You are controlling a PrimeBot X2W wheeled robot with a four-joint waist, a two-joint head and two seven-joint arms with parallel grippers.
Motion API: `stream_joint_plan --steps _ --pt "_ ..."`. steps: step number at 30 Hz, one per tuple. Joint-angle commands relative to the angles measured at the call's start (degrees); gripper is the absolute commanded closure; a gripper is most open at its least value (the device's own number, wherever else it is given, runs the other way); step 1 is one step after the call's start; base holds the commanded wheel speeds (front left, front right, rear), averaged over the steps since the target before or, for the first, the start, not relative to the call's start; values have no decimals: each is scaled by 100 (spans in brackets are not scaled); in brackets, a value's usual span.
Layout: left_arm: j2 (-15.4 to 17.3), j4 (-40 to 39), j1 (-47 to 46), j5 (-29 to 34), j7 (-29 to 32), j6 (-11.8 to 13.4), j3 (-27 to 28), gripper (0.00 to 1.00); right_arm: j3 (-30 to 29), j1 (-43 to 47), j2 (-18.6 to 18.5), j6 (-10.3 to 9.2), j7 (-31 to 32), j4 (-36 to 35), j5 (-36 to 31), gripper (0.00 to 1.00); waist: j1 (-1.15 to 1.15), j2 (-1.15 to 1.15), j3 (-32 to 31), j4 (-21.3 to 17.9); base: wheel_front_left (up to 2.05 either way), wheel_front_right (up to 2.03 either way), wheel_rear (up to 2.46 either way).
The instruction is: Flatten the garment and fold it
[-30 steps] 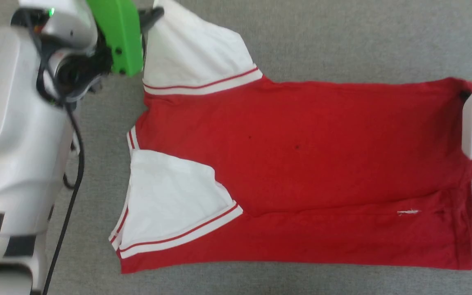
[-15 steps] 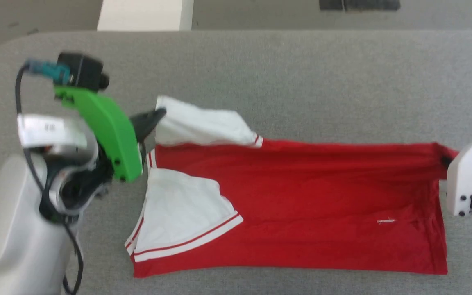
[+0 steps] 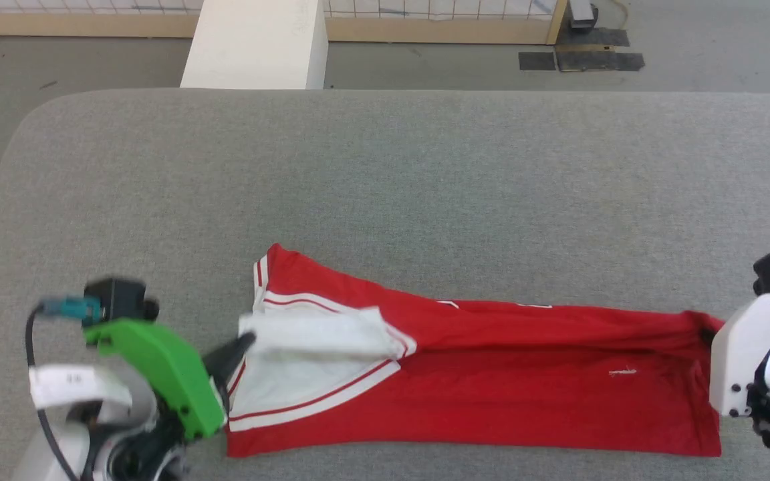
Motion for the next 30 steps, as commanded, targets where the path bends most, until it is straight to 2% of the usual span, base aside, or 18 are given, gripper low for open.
stream_joint_plan --steps 1,5,11,19,20,21,26,30 --pt "-23 27 209 -35 -77 50 54 100 7 107 37 -8 -66 17 36 100 1 0 -19 -31 0 0 0" --pt "-198 77 690 -204 -282 138 200 100 8 295 87 -8 -150 77 86 100 1 0 -45 -69 0 0 0" --pt "-240 248 1181 -194 -417 321 303 100 7 533 163 -8 -226 159 77 100 1 0 -72 -138 0 0 0" --pt "-352 787 1280 -170 -401 442 186 100 16 594 219 -8 -392 454 45 100 1 0 -128 -122 0 0 0" --pt "-358 845 1256 -158 -406 439 170 63 30 599 223 -8 -398 455 53 71 1 0 -142 -121 0 0 0" --pt "-350 900 1224 -123 -428 431 155 0 43 607 222 -8 -406 445 71 2 1 0 -158 -121 0 0 0" --pt "-250 996 1076 35 -574 471 234 0 -75 702 215 -8 -381 256 280 0 1 0 -241 -112 0 0 0" --pt "-48 814 869 317 -963 460 455 0 -295 877 218 -8 -81 -194 605 0 1 0 -278 -112 0 0 0"
